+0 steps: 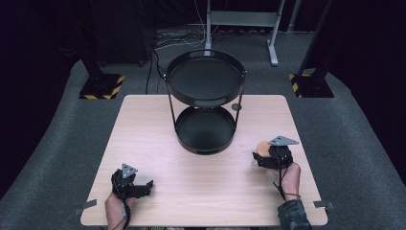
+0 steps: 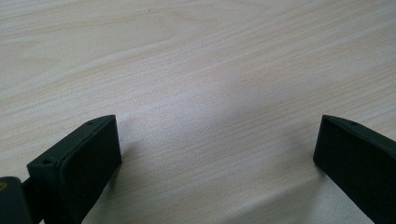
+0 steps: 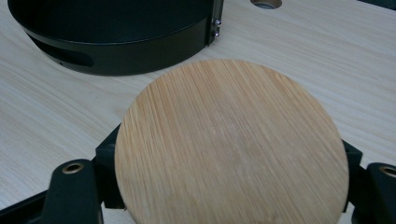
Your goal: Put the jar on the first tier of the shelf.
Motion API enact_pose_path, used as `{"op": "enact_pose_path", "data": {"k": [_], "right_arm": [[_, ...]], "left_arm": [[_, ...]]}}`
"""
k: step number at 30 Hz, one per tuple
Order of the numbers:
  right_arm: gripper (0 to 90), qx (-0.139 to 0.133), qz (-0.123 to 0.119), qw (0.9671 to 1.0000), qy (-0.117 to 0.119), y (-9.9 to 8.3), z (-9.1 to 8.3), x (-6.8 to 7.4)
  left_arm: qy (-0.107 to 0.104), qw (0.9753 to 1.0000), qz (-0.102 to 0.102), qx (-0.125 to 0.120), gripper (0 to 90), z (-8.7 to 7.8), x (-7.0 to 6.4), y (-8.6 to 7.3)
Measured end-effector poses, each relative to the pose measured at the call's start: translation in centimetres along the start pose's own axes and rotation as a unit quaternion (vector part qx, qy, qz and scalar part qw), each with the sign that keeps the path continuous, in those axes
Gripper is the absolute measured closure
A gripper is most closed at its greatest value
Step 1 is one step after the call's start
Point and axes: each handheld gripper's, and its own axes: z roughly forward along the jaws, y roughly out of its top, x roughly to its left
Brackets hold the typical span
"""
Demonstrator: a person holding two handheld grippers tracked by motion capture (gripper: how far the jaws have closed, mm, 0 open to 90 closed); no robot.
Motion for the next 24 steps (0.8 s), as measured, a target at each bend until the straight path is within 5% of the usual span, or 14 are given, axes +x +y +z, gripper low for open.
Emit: {"op": "enact_pose_path", "data": {"k": [24], "right_arm": [[24.8, 0.002, -0.015, 0.9998, 0.012, 1.1, 0.9, 1.2]], "left_arm": [[0.000, 1.0000, 0.000, 0.000, 0.5, 0.0, 0.0, 0.0]]}}
